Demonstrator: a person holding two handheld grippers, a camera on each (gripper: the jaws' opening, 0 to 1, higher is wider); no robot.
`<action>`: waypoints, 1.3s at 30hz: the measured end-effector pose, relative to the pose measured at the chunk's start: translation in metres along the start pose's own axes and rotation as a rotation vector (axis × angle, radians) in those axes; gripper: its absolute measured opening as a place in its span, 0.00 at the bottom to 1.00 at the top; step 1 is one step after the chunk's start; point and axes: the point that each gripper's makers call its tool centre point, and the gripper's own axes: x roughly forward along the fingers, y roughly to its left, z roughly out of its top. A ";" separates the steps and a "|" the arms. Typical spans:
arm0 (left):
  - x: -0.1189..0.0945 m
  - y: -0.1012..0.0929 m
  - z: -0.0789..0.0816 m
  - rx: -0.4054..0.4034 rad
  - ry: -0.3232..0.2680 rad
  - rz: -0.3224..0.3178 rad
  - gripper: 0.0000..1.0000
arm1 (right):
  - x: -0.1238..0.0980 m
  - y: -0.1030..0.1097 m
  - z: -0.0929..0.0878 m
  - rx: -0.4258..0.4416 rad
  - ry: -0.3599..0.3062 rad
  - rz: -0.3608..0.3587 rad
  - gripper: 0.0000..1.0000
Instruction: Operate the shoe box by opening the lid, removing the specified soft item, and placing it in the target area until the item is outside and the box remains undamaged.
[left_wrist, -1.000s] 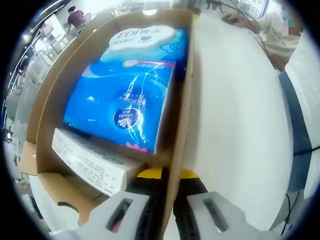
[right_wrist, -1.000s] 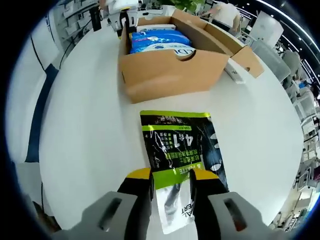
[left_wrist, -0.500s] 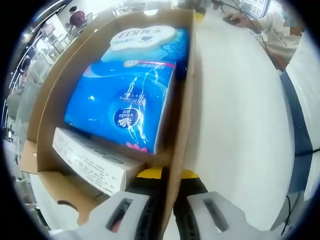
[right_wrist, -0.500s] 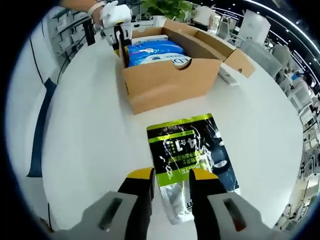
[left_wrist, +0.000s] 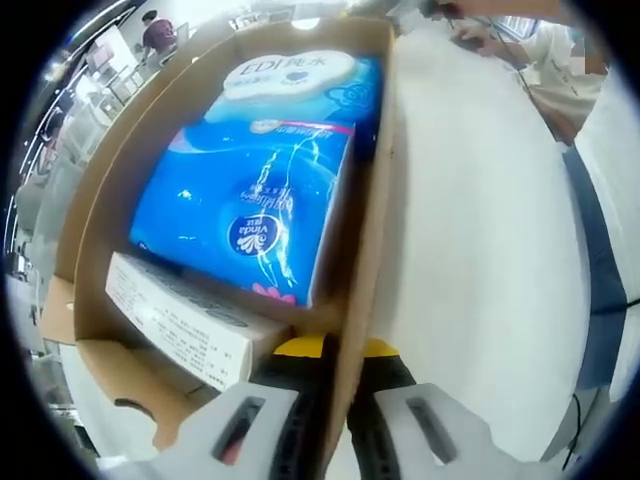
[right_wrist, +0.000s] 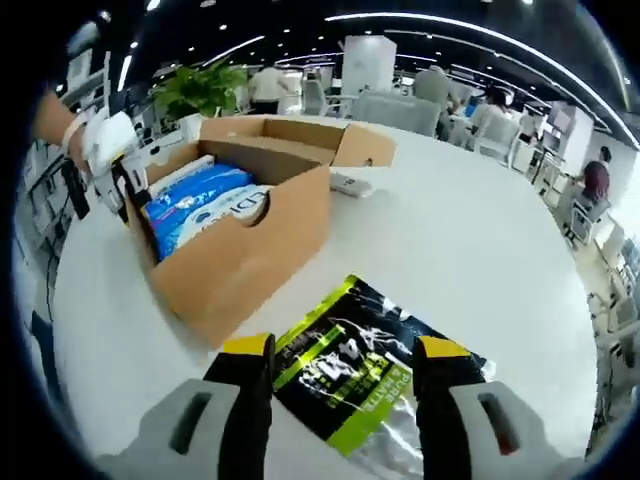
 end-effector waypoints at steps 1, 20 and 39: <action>0.000 0.002 -0.001 -0.004 0.003 -0.005 0.04 | 0.000 -0.001 -0.002 0.050 -0.004 -0.021 0.55; -0.001 -0.002 -0.001 -0.054 0.011 -0.018 0.05 | -0.010 -0.008 -0.012 0.177 0.048 -0.169 0.61; -0.002 -0.002 0.002 -0.058 0.013 -0.016 0.05 | -0.006 -0.013 -0.033 0.155 0.045 -0.101 0.59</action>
